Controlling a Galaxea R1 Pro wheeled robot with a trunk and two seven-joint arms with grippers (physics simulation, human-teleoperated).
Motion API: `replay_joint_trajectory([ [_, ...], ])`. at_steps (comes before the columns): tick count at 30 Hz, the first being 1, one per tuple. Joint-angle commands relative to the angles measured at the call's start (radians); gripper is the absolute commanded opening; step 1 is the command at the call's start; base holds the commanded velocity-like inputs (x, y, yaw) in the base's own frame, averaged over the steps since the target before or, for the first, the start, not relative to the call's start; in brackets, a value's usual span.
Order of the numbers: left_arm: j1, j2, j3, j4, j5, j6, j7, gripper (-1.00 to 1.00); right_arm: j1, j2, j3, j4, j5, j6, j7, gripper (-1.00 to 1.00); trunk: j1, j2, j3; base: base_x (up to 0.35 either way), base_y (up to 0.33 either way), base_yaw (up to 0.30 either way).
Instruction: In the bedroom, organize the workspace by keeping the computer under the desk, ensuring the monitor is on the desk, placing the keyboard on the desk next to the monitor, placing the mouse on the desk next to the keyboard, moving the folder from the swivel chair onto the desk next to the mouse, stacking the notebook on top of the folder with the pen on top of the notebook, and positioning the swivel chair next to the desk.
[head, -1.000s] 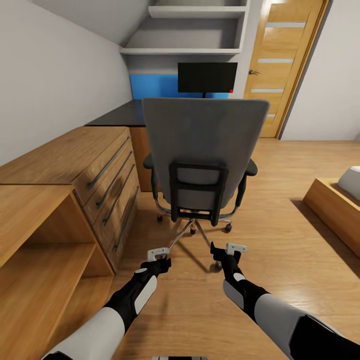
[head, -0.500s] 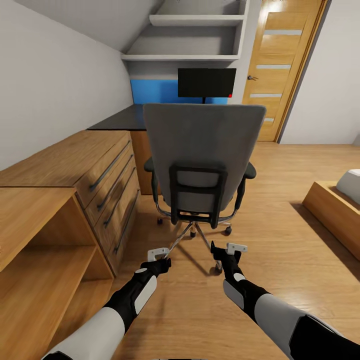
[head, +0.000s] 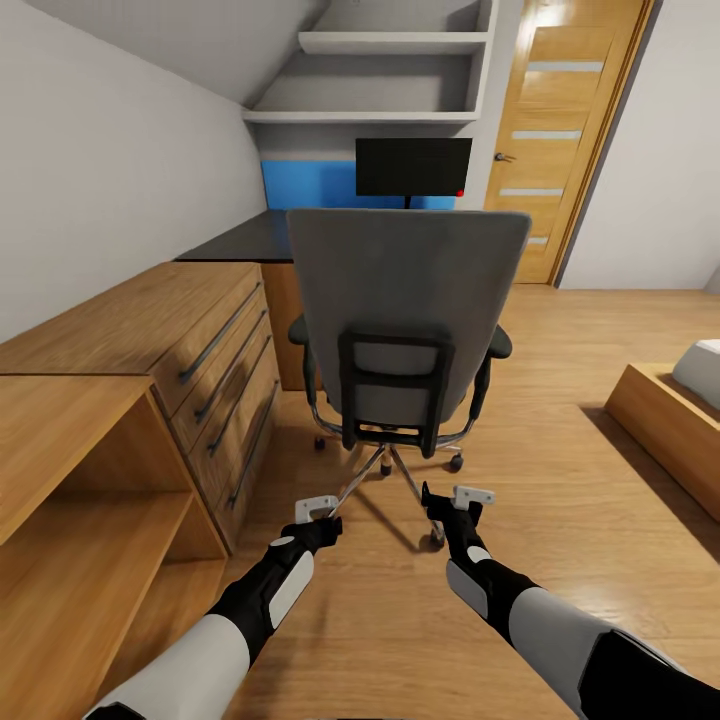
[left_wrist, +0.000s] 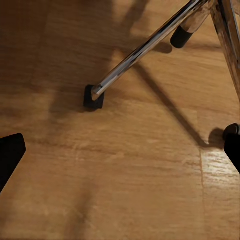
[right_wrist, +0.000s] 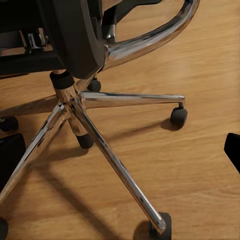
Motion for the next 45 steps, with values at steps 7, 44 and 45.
replay_joint_trajectory([
  [7, 0.000, 0.000, -0.003, -0.002, 0.005, 0.004, 0.007, 1.00, -0.001, 0.000, 0.009, 0.000, -0.004, -0.002, -0.008, 1.00, 0.000, 0.000, -0.001, 0.014, 0.000, 0.000],
  [44, 0.000, 0.000, -0.002, 0.001, 0.006, 0.004, 0.009, 1.00, -0.001, 0.000, 0.007, 0.007, -0.004, -0.002, -0.008, 1.00, 0.000, 0.000, -0.001, 0.277, -0.086, 0.000],
  [45, 0.000, 0.000, -0.002, 0.001, 0.006, 0.004, 0.009, 1.00, -0.001, 0.000, 0.007, 0.007, -0.004, -0.002, -0.007, 1.00, 0.000, 0.000, -0.001, 0.315, -0.177, 0.000],
])
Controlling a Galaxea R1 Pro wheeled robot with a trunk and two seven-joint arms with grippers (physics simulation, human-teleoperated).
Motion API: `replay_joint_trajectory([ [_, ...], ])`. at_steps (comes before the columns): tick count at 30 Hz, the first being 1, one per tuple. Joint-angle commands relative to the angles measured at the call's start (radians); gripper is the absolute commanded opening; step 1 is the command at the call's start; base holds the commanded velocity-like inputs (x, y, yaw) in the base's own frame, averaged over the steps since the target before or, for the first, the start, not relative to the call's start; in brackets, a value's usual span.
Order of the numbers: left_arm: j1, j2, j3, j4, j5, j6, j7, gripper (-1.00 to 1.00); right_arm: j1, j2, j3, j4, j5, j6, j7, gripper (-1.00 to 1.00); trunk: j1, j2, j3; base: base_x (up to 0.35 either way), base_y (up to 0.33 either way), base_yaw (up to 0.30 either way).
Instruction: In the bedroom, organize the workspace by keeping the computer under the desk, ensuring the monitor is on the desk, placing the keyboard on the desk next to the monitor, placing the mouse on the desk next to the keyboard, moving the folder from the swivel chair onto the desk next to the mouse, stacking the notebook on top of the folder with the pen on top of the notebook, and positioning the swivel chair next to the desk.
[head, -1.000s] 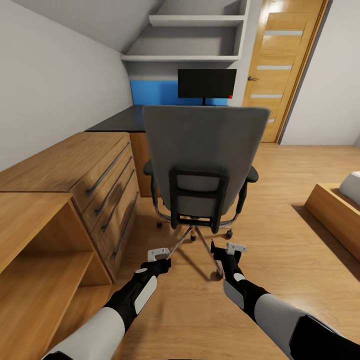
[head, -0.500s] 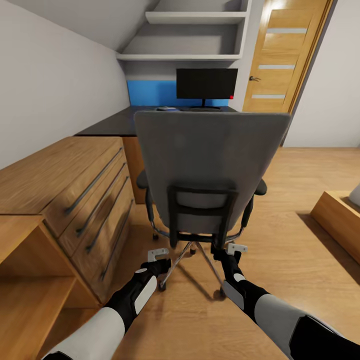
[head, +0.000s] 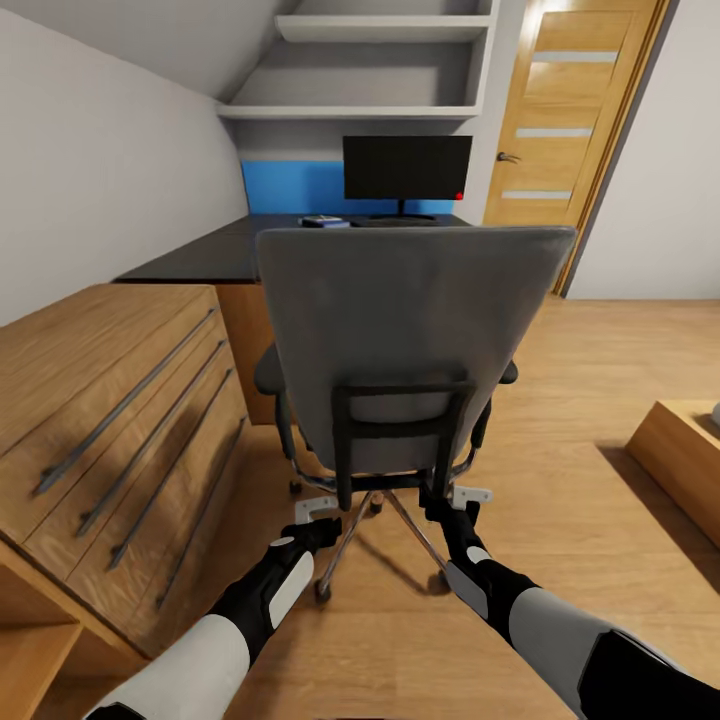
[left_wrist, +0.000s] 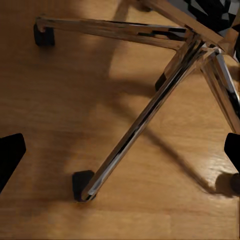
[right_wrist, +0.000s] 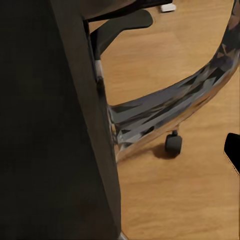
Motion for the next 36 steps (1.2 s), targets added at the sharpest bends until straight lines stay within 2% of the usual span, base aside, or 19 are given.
replay_joint_trajectory([
  [1, 0.000, 0.000, -0.002, -0.002, 0.004, 0.004, 0.008, 1.00, -0.001, -0.001, 0.003, 0.004, -0.034, -0.008, -0.023, 1.00, 0.001, 0.000, -0.001, 0.315, -0.177, 0.000],
  [26, 0.000, 0.000, -0.004, 0.017, 0.003, 0.004, 0.009, 1.00, -0.001, -0.001, 0.003, 0.007, -0.034, -0.009, -0.021, 1.00, 0.001, 0.000, 0.011, 0.315, -0.177, -0.075],
  [36, 0.000, 0.000, -0.004, 0.017, 0.003, 0.004, 0.009, 1.00, -0.001, -0.002, 0.003, 0.007, -0.034, -0.009, -0.021, 1.00, 0.001, 0.000, 0.012, 0.315, -0.176, -0.011],
])
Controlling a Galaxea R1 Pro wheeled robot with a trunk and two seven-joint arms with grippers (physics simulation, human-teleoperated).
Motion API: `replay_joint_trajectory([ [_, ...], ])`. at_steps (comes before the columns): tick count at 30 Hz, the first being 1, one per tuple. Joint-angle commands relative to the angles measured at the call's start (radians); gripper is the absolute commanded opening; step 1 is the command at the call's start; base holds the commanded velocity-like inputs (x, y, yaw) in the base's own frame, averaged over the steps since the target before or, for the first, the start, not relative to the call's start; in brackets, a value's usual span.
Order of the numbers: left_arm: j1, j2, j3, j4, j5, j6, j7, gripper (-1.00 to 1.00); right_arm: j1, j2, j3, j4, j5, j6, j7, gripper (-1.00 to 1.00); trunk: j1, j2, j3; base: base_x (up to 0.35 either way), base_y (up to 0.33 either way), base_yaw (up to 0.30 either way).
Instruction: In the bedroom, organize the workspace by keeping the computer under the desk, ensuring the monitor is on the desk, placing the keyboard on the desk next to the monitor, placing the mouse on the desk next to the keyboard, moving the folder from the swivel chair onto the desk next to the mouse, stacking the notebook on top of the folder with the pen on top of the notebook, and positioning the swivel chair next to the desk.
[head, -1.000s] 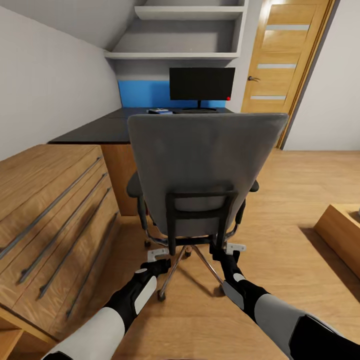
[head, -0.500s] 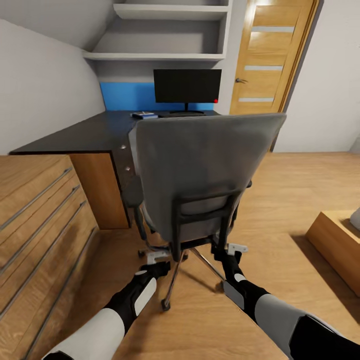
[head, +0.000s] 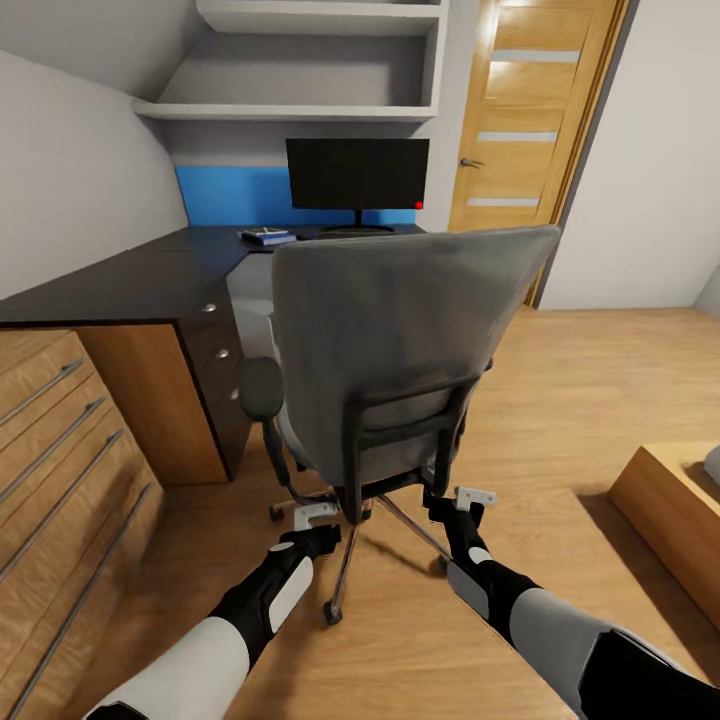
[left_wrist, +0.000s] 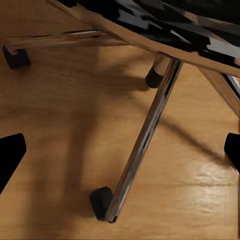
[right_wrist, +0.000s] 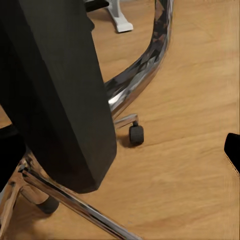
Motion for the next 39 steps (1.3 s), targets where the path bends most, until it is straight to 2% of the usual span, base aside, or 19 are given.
replay_joint_trajectory([
  [1, -0.001, 0.000, -0.003, -0.017, 0.002, 0.003, 0.007, 1.00, -0.001, -0.001, 0.008, 0.000, -0.004, -0.002, -0.008, 1.00, 0.000, 0.000, -0.001, 0.315, -0.155, 0.000],
  [14, -0.001, 0.000, -0.003, -0.017, 0.001, 0.003, 0.007, 1.00, -0.001, -0.001, 0.008, 0.001, -0.004, -0.002, -0.008, 1.00, 0.000, 0.000, -0.001, 0.317, -0.098, 0.000],
  [39, -0.001, 0.000, -0.003, -0.017, 0.001, 0.002, 0.005, 1.00, -0.001, 0.000, 0.010, 0.001, -0.002, -0.004, -0.006, 1.00, 0.000, 0.000, -0.001, 0.321, -0.003, 0.021],
])
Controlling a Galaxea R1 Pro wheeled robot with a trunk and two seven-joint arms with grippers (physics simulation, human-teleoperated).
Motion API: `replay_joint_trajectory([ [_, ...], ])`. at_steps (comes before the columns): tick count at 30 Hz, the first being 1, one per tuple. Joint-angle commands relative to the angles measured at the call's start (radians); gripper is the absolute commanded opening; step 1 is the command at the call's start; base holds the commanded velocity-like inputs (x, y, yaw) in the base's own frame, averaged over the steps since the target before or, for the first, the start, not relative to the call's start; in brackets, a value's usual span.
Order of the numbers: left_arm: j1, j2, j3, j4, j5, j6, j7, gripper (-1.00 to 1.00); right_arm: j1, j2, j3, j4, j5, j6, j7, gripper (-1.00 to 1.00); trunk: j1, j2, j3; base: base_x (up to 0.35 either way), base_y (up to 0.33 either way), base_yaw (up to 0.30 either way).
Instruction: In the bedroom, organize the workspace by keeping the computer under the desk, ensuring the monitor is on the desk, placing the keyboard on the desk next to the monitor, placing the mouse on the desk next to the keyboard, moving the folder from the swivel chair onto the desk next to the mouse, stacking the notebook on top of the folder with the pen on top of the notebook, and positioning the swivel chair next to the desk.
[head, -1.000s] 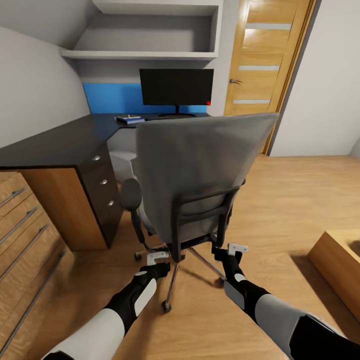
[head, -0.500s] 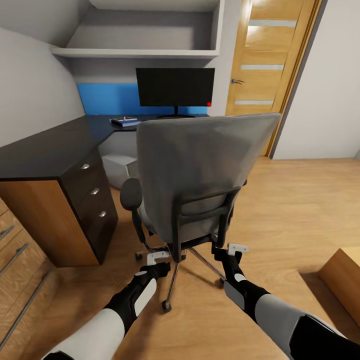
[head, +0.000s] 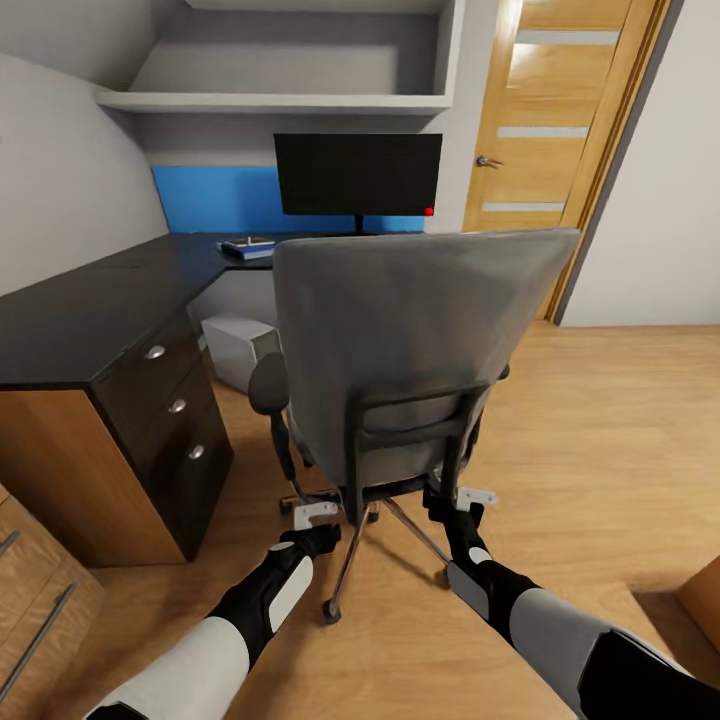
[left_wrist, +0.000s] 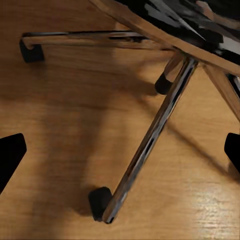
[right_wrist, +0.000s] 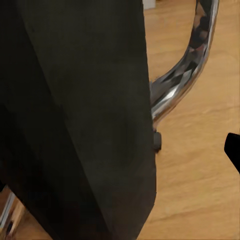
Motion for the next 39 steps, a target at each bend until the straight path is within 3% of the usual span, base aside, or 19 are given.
replay_joint_trajectory([
  [1, -0.001, 0.000, -0.004, -0.013, 0.003, 0.002, 0.006, 1.00, -0.001, 0.000, 0.010, 0.000, -0.005, -0.002, -0.008, 1.00, 0.000, 0.000, -0.001, 0.322, 0.000, 0.141],
  [13, -0.001, 0.000, -0.005, -0.011, 0.003, 0.003, 0.006, 1.00, -0.001, 0.000, 0.010, 0.000, -0.006, -0.002, -0.008, 1.00, 0.000, 0.000, -0.001, 0.322, 0.000, 0.137],
  [25, -0.001, 0.000, -0.005, -0.011, 0.003, 0.002, 0.007, 1.00, 0.000, 0.000, 0.010, 0.000, -0.007, -0.002, -0.006, 1.00, 0.000, 0.000, -0.001, 0.322, -0.003, 0.003],
  [39, -0.001, 0.000, -0.004, -0.011, 0.003, 0.002, 0.008, 1.00, 0.000, 0.000, 0.010, 0.000, -0.006, -0.002, -0.006, 1.00, 0.000, 0.000, -0.001, 0.322, -0.123, 0.000],
])
